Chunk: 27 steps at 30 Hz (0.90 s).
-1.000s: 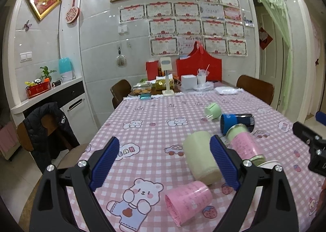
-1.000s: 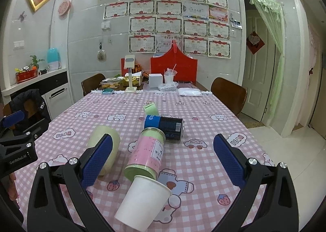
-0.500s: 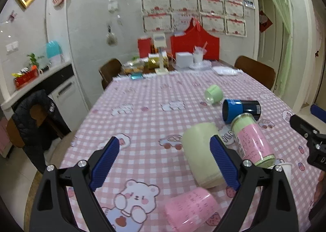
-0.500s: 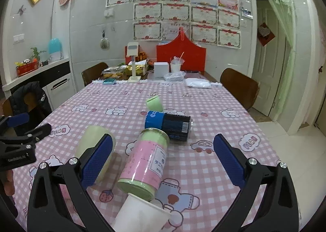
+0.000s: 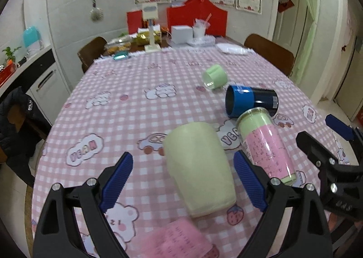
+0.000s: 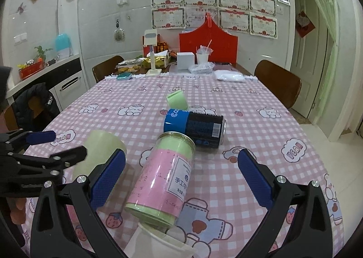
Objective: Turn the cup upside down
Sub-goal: 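Move the right tool toward the pale green cup lying on its side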
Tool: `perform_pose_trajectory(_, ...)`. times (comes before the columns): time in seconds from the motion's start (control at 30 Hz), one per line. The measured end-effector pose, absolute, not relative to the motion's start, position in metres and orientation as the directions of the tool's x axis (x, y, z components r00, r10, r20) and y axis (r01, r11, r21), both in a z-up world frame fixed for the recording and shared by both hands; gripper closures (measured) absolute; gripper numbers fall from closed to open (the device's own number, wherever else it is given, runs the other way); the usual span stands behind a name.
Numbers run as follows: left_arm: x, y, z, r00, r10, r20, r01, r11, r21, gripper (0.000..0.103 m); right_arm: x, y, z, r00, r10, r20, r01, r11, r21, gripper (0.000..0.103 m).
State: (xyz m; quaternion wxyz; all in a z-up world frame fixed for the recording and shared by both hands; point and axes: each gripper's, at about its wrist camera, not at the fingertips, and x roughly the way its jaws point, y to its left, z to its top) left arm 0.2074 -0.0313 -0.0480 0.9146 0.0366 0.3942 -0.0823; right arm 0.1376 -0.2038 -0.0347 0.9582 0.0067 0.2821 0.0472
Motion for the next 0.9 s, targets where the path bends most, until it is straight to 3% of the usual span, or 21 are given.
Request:
perform_pose_trajectory(0.47, 0.236, -0.052, -0.076, 0.601, -0.1, -0.793, 0.178, 0.984, 0.011, 0.015, 0.149, -0.209, -0.051, 0.808, 0.112, -0.578, -0.086, 0.994, 0.072, 0.008)
perform_pose_trajectory(0.53, 0.239, -0.054, -0.08, 0.591, -0.099, -0.801, 0.183, 0.983, 0.013, 0.019, 0.15, -0.209, -0.052, 0.807, 0.111, -0.58, -0.084, 0.994, 0.073, 0.008)
perform_pose_trajectory(0.57, 0.24, -0.055, -0.082, 0.587, -0.1, -0.803, 0.184, 0.983, 0.012, 0.026, 0.151, -0.21, -0.052, 0.806, 0.109, -0.582, -0.081, 0.994, 0.073, 0.008)
perform_pose_trajectory(0.9, 0.233, -0.058, -0.08, 0.615, -0.105, -0.782, 0.198, 0.98, 0.024, 0.03, 0.156, -0.213, -0.06, 0.794, 0.081, -0.602, -0.051, 0.997, 0.066, 0.008)
